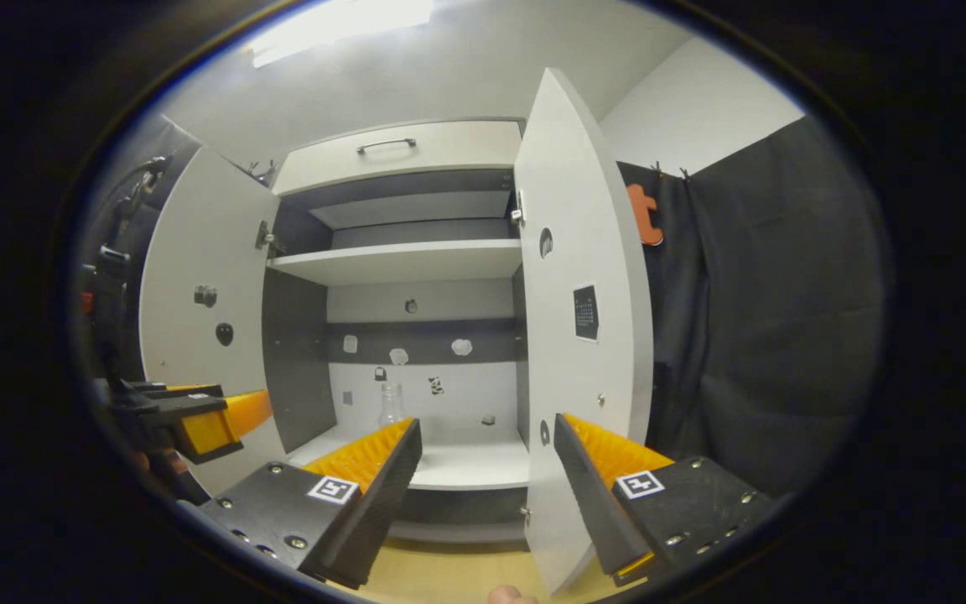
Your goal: Grasp the bottle in the cabinet with the left hand and place it on the coaster, then close the right door with the right hand and the left door with the left hand.
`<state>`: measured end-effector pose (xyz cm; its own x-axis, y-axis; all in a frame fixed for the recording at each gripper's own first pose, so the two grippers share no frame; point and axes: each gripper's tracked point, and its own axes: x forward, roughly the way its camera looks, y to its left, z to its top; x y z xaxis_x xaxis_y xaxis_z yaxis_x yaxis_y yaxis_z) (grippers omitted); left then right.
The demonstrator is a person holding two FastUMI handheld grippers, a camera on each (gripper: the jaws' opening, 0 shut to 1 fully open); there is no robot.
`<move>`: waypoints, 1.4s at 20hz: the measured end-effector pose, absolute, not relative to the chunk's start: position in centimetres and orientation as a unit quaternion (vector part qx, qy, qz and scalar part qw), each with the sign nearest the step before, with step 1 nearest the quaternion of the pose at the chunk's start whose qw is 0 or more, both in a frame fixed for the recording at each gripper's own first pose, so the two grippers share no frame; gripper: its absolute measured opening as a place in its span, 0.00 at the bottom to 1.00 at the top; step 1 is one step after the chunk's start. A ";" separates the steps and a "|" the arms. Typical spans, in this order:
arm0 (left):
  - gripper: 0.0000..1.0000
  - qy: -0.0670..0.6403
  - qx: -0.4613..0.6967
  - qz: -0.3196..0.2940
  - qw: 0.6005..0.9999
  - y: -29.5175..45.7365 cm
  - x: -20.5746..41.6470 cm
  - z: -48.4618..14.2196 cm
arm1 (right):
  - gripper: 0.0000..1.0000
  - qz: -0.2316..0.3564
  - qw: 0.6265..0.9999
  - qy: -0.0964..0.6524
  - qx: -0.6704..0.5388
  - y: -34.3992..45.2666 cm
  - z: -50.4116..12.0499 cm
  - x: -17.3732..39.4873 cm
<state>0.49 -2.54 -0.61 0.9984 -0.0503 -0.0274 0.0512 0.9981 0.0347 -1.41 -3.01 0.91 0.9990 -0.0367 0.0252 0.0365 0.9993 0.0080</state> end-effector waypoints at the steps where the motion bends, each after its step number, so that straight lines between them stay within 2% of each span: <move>1: 0.99 0.015 0.020 -0.030 0.999 -2.9 0.8 -0.8 | 0.96 -0.020 1.000 -0.013 0.004 -3.1 0.9 -1.4; 17: 0.99 0.067 0.032 -0.105 0.992 -8.2 12.0 -4.1 | 0.96 -0.060 0.998 -0.020 -0.005 -5.4 1.4 -2.0; 22: 0.99 0.076 0.029 -0.113 0.990 -9.0 16.0 -5.7 | 0.93 -0.070 0.997 -0.018 -0.001 -5.8 1.3 -2.3; 25: 0.99 0.074 0.031 -0.116 0.990 -9.4 19.1 -6.0 | 0.99 -0.068 0.998 -0.016 0.004 -5.1 1.0 -2.6; 26: 0.99 0.077 0.029 -0.115 0.990 -9.6 20.0 -6.2 | 0.96 -0.068 0.998 -0.016 0.003 -5.0 1.0 -2.6; 28: 0.99 0.093 0.029 -0.110 0.989 -9.6 21.6 -7.1 | 0.96 -0.066 0.998 -0.016 0.001 -4.8 1.0 -2.8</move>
